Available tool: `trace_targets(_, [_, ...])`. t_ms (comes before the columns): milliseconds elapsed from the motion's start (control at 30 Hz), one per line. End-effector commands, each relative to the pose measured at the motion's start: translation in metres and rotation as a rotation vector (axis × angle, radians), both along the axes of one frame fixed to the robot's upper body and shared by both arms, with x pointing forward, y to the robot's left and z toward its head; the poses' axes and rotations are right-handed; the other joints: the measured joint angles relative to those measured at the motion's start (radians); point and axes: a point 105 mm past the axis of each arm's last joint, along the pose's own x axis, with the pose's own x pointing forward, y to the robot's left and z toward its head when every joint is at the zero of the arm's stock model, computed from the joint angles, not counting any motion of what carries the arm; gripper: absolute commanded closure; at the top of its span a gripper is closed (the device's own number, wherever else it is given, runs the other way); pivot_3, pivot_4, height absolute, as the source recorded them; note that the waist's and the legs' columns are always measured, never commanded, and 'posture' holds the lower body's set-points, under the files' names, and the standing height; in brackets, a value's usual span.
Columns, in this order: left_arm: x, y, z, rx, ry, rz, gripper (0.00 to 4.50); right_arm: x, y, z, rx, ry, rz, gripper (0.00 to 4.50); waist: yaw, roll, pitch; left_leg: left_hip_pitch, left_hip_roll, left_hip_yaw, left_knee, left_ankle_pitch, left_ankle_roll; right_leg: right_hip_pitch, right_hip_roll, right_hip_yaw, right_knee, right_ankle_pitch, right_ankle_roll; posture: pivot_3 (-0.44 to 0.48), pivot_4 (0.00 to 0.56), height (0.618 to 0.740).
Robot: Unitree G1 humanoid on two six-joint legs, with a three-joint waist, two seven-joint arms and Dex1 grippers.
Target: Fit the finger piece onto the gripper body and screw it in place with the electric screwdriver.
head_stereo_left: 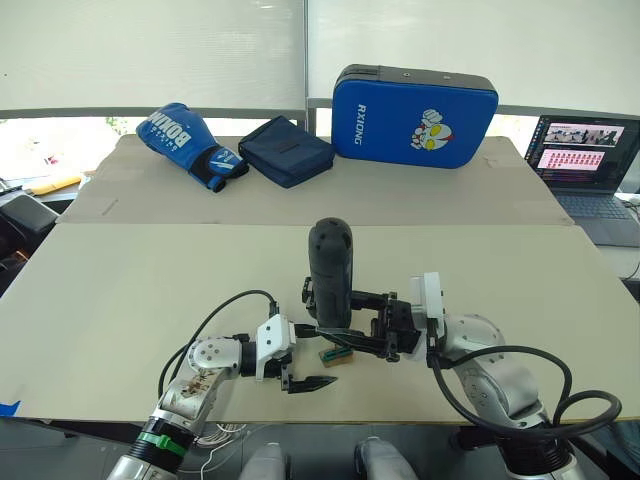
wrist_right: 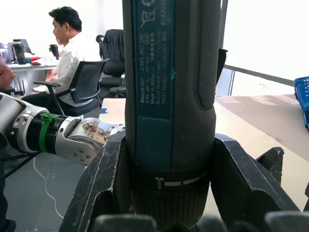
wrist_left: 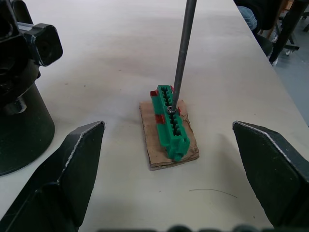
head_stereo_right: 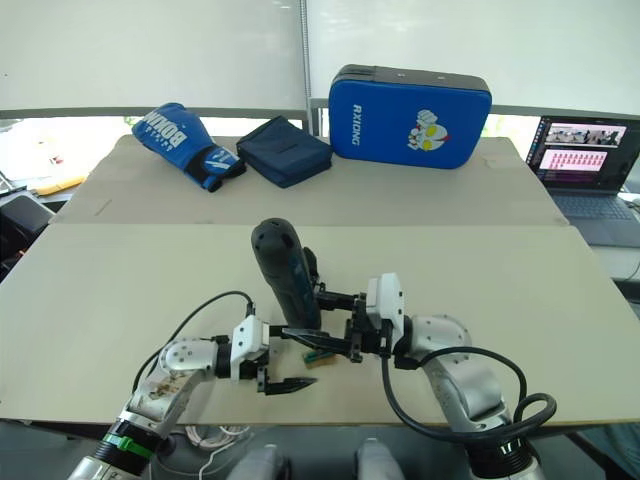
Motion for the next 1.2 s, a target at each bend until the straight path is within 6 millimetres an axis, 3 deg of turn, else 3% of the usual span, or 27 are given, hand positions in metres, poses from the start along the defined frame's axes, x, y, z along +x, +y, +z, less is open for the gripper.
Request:
trace_targets(33, [-0.0101, -0.0067, -0.0151, 0.018, 0.062, -0.025, 0.03, -0.0028, -0.0022, 0.012, 0.033, -0.06, -0.002, 2.59, 0.0, 0.0, 0.0, 0.0, 0.0, 0.0, 0.0, 0.0, 0.0, 0.0, 0.0, 0.0, 0.0, 0.0, 0.0, 0.0, 0.15, 0.74])
trace_targets(1200, [-0.0101, -0.007, -0.0153, 0.017, 0.063, -0.023, 0.03, -0.0005, -0.0039, 0.0062, 0.023, -0.019, -0.016, 2.59, 0.0, 0.0, 0.0, 0.0, 0.0, 0.0, 0.0, 0.0, 0.0, 0.0, 0.0, 0.0, 0.0, 0.0, 0.0, 0.0, 0.15, 0.74])
